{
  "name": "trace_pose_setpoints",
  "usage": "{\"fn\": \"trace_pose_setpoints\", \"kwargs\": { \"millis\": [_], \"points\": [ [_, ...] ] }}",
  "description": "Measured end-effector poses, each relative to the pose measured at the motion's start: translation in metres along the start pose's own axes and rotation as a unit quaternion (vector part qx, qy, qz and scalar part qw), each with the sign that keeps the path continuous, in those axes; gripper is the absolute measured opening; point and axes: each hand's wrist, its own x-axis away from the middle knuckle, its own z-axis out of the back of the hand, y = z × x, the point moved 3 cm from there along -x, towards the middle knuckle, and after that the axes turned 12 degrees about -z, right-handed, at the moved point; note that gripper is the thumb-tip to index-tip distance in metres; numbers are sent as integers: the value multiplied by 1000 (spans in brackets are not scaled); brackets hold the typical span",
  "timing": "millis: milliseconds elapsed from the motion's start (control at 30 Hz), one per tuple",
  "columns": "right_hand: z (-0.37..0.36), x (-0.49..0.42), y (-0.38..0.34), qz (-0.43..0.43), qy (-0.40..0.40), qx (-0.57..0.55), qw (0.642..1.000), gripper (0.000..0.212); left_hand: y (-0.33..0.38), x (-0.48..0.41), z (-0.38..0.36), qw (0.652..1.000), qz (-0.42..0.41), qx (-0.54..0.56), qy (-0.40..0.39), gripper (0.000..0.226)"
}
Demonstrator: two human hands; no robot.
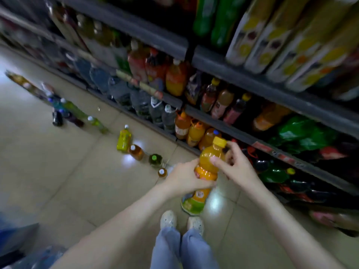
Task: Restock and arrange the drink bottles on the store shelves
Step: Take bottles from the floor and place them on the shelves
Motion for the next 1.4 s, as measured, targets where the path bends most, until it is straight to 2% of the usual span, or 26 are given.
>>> {"fn": "trace_pose_setpoints", "kwargs": {
  "millis": [100,200,300,367,467,533,633,767,900,1067,1167,1400],
  "points": [
    [26,32,-28,-1,5,10,1000,42,54,14,24,999,-42,-31,7,42],
    [49,65,-41,-32,-2,-39,999,49,101,17,38,988,-99,-115,18,40],
    [81,90,-44,-19,95,-48,994,51,142,9,37,973,-173,-155,-2,46],
    [105,102,-45,8,167,-23,986,52,168,-2,34,968,-208,-140,-29,57],
    [140,110,-38,21,240,-33,970,53,203,-23,27,957,-278,-73,-40,58],
    [170,109,-28,15,293,-67,954,54,225,-44,17,945,-312,-90,-43,59],
    [224,97,-10,24,360,-121,925,56,251,-87,0,930,-333,-157,-6,62],
    [292,72,0,55,419,-140,895,70,282,-148,-15,917,-313,-232,86,63],
    [340,36,4,64,433,-114,892,68,308,-199,-28,879,-315,-328,144,66],
    [371,-14,3,53,403,-39,913,54,317,-231,-45,885,-294,-357,54,73],
    [385,-41,-9,41,391,-8,920,50,316,-241,-46,880,-277,-380,58,75],
    [389,-69,-15,-7,344,-21,939,62,317,-250,-55,868,-251,-427,49,77]
  ]
}}
